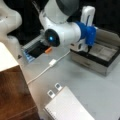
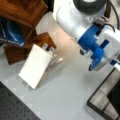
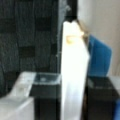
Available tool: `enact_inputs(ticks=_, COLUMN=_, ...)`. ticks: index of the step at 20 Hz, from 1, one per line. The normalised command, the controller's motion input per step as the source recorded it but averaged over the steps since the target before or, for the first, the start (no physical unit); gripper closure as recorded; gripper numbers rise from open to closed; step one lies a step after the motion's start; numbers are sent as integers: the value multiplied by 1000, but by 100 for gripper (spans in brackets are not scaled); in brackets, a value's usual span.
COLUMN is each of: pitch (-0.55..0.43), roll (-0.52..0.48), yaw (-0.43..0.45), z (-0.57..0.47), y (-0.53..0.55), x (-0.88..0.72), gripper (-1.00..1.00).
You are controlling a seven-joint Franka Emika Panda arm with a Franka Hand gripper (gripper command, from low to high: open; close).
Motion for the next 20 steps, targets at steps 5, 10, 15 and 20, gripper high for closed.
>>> enact_inputs(ticks=5, pitch=64, roll=123, yaw=-302, z=133, y=309, x=-375, gripper=100)
enact_inputs(ticks=10, pitch=54, roll=125, yaw=-306, z=136, y=337, x=-355, gripper=100)
enact_inputs(ticks=15, pitch=52, roll=87, yaw=-294, z=71, y=282, x=-346, gripper=100)
enact_inputs(ticks=20, pitch=58, roll=67, yaw=-284, z=75, y=293, x=-300, gripper=100)
